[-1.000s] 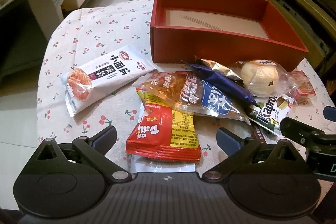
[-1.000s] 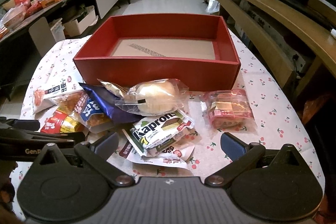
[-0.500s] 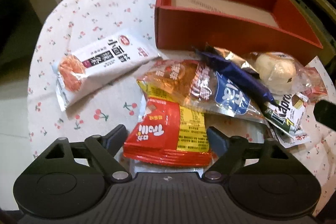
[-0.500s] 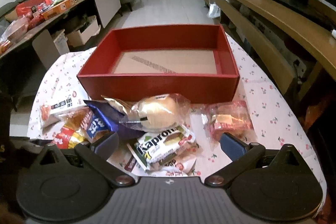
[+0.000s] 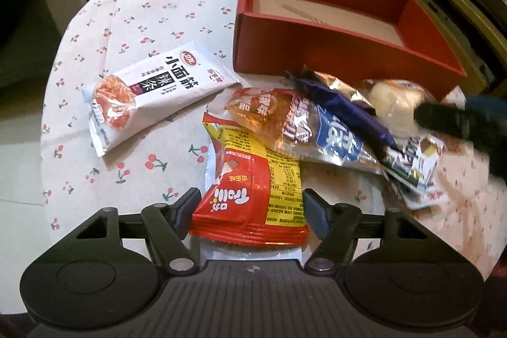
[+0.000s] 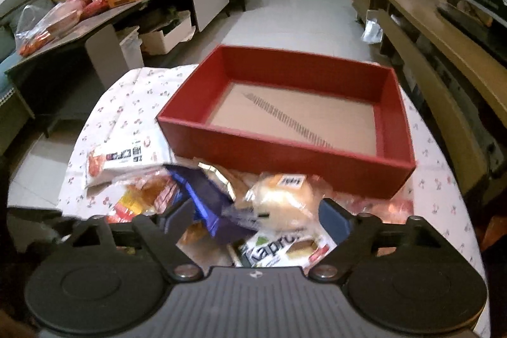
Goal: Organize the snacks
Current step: 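Close left tool on red-yellow bag while right tool grasps gold biscuit packet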
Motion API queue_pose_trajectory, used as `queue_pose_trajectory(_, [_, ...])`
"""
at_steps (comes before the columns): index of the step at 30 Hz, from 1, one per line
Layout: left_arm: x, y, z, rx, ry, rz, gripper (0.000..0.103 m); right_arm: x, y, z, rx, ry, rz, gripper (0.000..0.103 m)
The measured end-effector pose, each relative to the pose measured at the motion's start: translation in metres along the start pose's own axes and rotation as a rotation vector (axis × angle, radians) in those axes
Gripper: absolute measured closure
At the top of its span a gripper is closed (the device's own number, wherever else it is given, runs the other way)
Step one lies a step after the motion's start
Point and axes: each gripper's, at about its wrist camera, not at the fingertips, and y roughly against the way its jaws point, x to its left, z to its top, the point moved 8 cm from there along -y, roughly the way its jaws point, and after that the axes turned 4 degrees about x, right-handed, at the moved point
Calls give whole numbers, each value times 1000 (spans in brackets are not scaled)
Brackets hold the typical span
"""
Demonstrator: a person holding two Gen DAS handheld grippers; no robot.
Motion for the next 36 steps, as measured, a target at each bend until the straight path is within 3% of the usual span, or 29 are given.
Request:
queue_pose_trajectory(5, [4, 7, -11, 20, -7, -29, 29, -5, -2, 2, 22, -56, 86, 3])
queue_pose_trajectory(14, [7, 18, -18, 31, -1, -87, 33, 35, -28, 9, 89, 99, 174, 3])
queue_pose_trajectory(18, [8, 10, -10, 37, 15, -77, 19, 43, -48, 16, 127, 141, 184, 3])
queue_pose_trajectory(21, [6, -5, -7, 70, 35, -72, 16, 49, -61, 18, 164, 178, 211, 2])
queue_pose_trajectory(26, [6, -7, -7, 52, -3, -6, 22, 48, -90, 11, 252, 165, 235, 4])
queue_pose_trajectory(29, [10, -3, -11, 53, -5, -14, 27, 45, -86, 3, 271, 147, 220, 19])
queue_pose_trajectory(34, [12, 1, -14, 59, 2, -33, 28, 44, -58, -27, 335, 43, 354, 45])
queue_pose_trajectory(36, [11, 4, -17, 62, 0, -39, 29, 47, -50, -45, 379, 7, 427, 46])
